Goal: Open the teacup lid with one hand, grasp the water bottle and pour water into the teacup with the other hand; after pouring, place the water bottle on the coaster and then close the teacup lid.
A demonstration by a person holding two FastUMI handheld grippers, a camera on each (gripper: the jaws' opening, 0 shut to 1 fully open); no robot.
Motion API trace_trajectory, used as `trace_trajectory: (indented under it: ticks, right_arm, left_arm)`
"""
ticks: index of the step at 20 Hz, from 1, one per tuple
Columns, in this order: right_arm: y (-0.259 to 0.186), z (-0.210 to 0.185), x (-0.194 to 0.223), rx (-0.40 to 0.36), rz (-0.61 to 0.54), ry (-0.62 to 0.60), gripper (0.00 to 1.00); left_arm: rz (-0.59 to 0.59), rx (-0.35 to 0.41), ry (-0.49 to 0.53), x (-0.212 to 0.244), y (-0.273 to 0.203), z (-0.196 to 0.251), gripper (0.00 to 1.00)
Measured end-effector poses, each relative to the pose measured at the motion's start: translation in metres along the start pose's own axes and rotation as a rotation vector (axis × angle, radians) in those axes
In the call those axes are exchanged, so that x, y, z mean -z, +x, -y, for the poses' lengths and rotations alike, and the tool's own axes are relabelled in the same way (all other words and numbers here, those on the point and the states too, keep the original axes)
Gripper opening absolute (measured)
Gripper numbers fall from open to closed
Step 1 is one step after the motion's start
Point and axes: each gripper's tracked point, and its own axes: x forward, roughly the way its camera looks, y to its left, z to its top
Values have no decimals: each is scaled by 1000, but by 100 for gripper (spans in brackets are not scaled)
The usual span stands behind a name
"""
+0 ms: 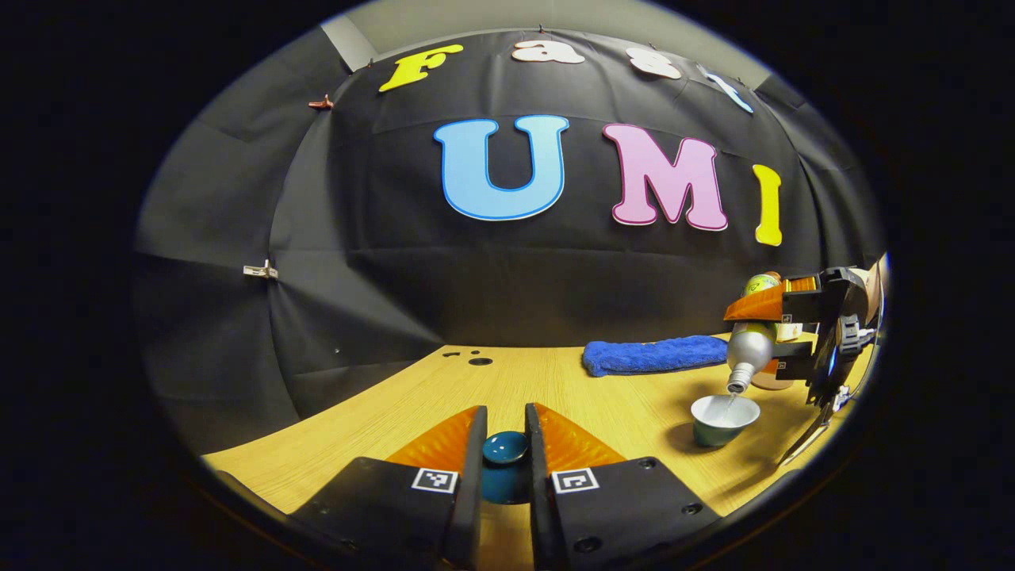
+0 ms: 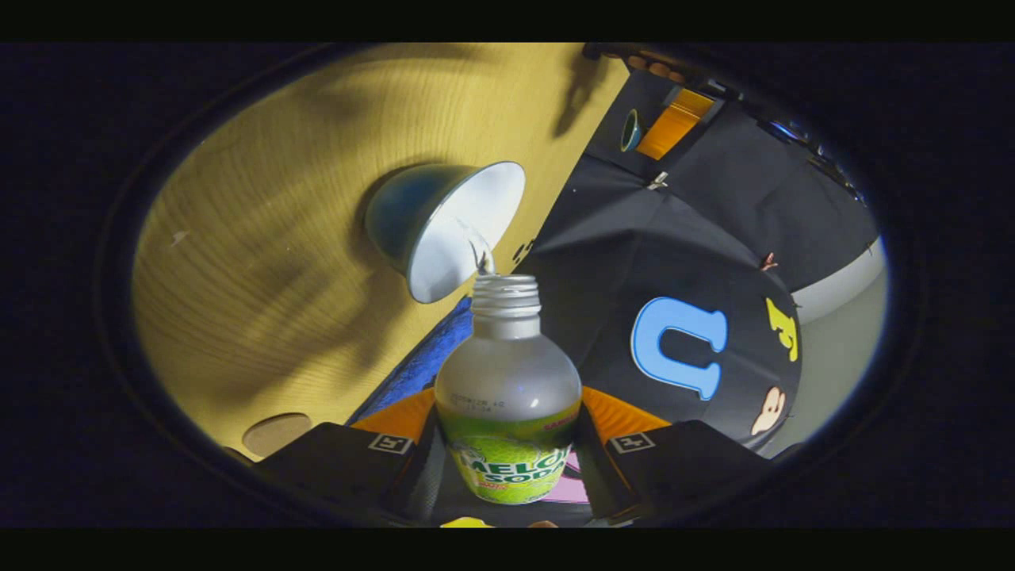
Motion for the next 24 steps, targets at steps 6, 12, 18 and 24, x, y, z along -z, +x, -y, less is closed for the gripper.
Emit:
trace_trajectory:
  ticks: [6, 12, 18, 24]
  right_arm:
    - [1, 4, -2, 7, 13, -43, 74]
    - [1, 19, 4, 37, 11, -63, 74]
    - [-1, 34, 4, 61, 22, -126, 74]
    - [-2, 37, 0, 62, 39, -169, 74]
  left_arm:
    - [0, 1, 0, 0, 0, 0, 29]
    - [1, 4, 0, 0, 1, 1, 29]
    - [0, 5, 0, 0, 1, 1, 29]
    - [1, 8, 0, 0, 1, 1, 29]
